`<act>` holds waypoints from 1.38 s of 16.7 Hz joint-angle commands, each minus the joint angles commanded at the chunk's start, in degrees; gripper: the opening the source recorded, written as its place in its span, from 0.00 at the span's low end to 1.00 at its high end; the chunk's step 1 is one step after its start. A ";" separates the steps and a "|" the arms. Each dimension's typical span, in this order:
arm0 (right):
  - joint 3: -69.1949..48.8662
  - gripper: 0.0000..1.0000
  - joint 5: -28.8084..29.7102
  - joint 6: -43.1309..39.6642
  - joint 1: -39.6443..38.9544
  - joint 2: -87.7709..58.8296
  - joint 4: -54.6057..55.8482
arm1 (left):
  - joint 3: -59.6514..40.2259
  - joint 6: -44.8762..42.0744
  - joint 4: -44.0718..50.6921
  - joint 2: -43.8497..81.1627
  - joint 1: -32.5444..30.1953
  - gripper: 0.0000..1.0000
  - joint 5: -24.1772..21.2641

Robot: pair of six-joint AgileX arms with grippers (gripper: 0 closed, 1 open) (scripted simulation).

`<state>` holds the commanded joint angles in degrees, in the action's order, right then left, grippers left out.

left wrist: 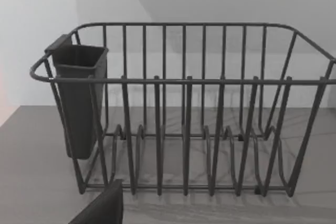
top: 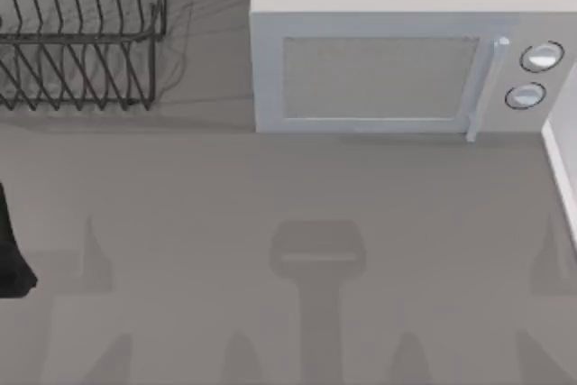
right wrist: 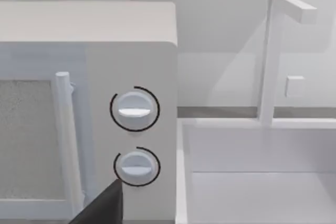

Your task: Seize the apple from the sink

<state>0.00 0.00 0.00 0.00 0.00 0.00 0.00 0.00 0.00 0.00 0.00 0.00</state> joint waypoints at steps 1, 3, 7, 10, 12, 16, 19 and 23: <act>0.00 1.00 0.00 0.00 0.00 0.00 0.00 | 0.00 0.00 0.00 0.00 0.00 1.00 0.00; 0.00 1.00 0.00 0.00 0.00 0.00 0.00 | 0.00 0.00 0.00 0.00 0.00 1.00 0.00; 0.00 1.00 0.00 0.00 0.00 0.00 0.00 | 0.00 0.00 0.00 0.00 0.00 1.00 0.00; 0.00 1.00 0.00 0.00 0.00 0.00 0.00 | 0.00 0.00 0.00 0.00 0.00 1.00 0.00; 0.00 1.00 0.00 0.00 0.00 0.00 0.00 | 0.00 0.00 0.00 0.00 0.00 1.00 0.00; 0.00 1.00 0.00 0.00 0.00 0.00 0.00 | 0.00 0.00 0.00 0.00 0.00 1.00 0.00; -3.19 1.00 0.00 -0.82 0.86 -3.55 -2.25 | 0.00 0.00 0.00 0.00 0.00 1.00 0.00; -13.56 1.00 0.01 -3.50 3.65 -16.70 -9.54 | 0.00 0.00 0.00 0.00 0.00 1.00 0.00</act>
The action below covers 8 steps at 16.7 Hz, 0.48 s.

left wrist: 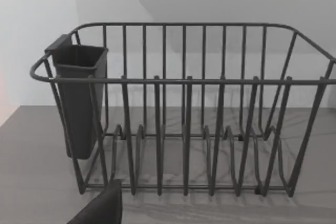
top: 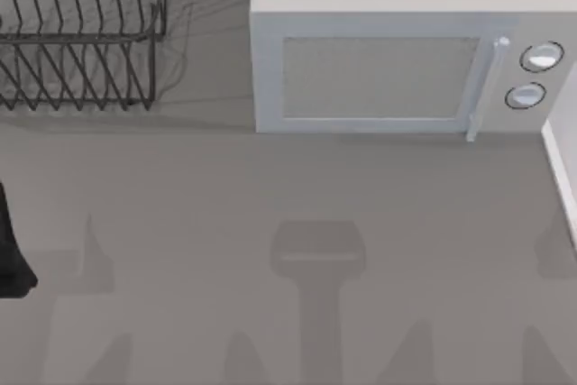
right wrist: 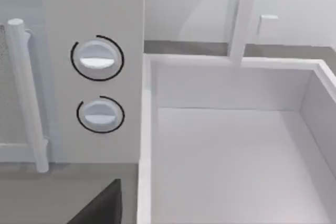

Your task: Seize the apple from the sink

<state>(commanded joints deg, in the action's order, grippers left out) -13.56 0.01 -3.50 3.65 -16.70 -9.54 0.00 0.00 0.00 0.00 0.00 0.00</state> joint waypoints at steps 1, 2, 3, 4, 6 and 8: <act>-3.36 1.00 0.00 -0.87 0.91 -4.63 -2.38 | 0.00 0.00 0.00 0.00 0.00 1.00 0.00; -6.96 1.00 0.01 -1.80 1.88 -9.64 -4.93 | 0.00 0.00 0.00 0.00 0.00 1.00 0.00; -10.74 1.00 0.01 -2.78 2.91 -14.97 -7.60 | 0.00 0.00 0.00 0.00 0.00 1.00 0.00; -14.69 1.00 0.01 -3.80 3.97 -20.55 -10.38 | 0.00 0.00 0.00 0.00 0.00 1.00 0.00; -22.91 1.00 0.02 -5.93 6.20 -32.24 -16.19 | 0.00 0.00 0.00 0.00 0.00 1.00 0.00; -31.27 1.00 0.03 -8.08 8.44 -44.34 -22.07 | 0.00 0.00 0.00 0.00 0.00 1.00 0.00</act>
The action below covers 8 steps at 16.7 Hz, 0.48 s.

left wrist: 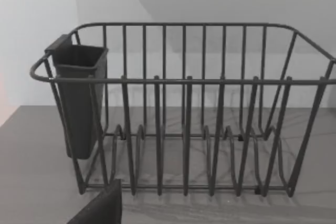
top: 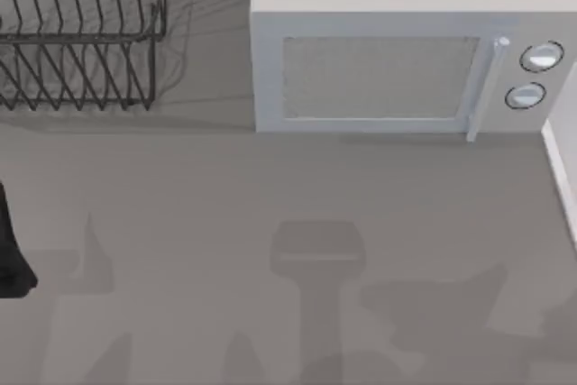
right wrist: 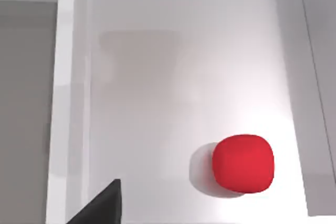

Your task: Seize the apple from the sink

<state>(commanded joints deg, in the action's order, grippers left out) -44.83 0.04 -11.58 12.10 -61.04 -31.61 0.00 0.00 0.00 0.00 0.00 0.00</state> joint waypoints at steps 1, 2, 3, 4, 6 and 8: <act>-4.11 1.00 0.00 -1.06 1.11 -6.04 -2.89 | 0.00 0.00 0.00 0.00 0.00 1.00 0.00; -8.12 1.00 0.01 -2.10 2.19 -11.99 -5.71 | 0.00 0.00 0.00 0.00 0.00 1.00 0.00; -11.98 1.00 0.01 -3.09 3.23 -17.75 -8.44 | 0.00 0.00 0.00 0.00 0.00 1.00 0.00; -15.66 1.00 0.02 -4.04 4.22 -23.25 -11.02 | 0.00 0.00 0.00 0.00 0.00 1.00 0.00; -22.31 1.00 0.02 -5.76 6.02 -33.22 -15.70 | 0.00 0.00 0.00 0.00 0.00 1.00 0.00; -27.89 1.00 0.03 -7.20 7.53 -41.40 -19.65 | 0.00 0.00 0.00 0.00 0.00 1.00 0.00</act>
<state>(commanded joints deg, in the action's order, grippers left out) -72.72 0.07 -18.78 19.63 -102.44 -51.26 0.00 0.00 0.00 0.00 0.00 0.00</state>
